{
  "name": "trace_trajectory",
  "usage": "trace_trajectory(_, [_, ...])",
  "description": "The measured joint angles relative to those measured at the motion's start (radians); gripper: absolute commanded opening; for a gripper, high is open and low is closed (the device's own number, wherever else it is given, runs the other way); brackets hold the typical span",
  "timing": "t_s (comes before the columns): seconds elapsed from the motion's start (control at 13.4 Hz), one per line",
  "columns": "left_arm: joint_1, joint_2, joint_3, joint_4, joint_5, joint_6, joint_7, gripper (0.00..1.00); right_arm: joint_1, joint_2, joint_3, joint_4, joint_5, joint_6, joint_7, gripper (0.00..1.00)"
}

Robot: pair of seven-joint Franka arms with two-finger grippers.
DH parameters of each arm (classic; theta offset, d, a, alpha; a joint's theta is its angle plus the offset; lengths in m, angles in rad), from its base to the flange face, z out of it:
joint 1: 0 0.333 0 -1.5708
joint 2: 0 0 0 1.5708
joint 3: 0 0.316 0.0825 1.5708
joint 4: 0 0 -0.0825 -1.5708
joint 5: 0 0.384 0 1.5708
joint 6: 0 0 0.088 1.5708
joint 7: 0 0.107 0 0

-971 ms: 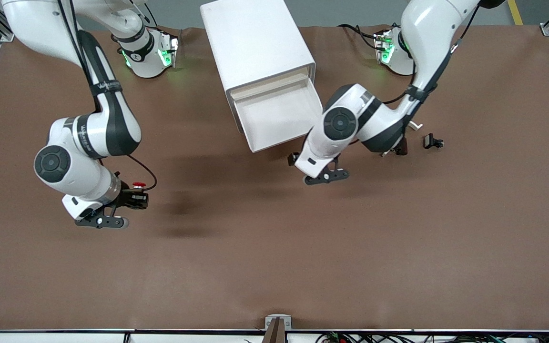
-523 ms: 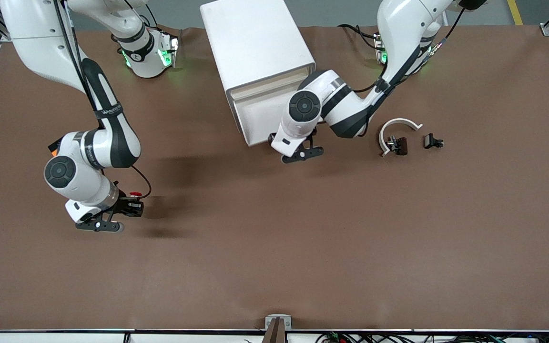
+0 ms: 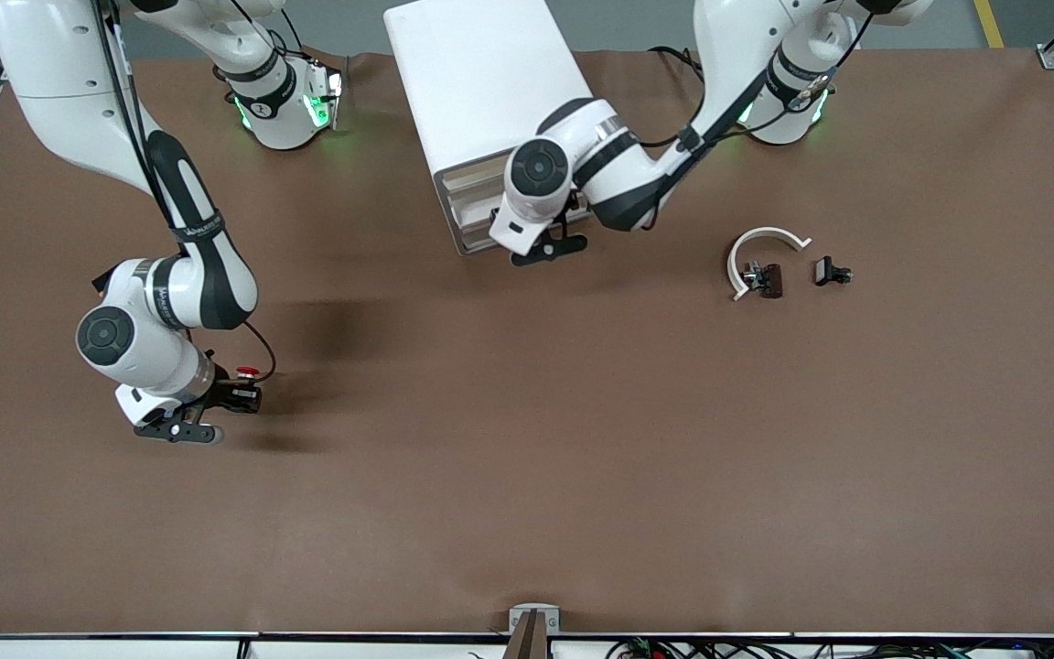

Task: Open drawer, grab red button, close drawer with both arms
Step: 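Push the drawer closed with the left gripper while the right gripper lowers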

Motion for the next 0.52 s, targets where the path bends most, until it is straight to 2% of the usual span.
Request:
trace_trajectory(0.15, [-0.030,0.000,0.005,-0.003,0.003,0.002,-0.050,1.00,-0.031,0.013,0.000,0.000,0.000,0.013,-0.051,0.00])
trace_trajectory(0.52, [-0.026,0.000,0.005,-0.003,0.000,0.001,-0.055,1.00,-0.079,0.049,0.001,0.001,0.000,0.038,-0.112,0.00])
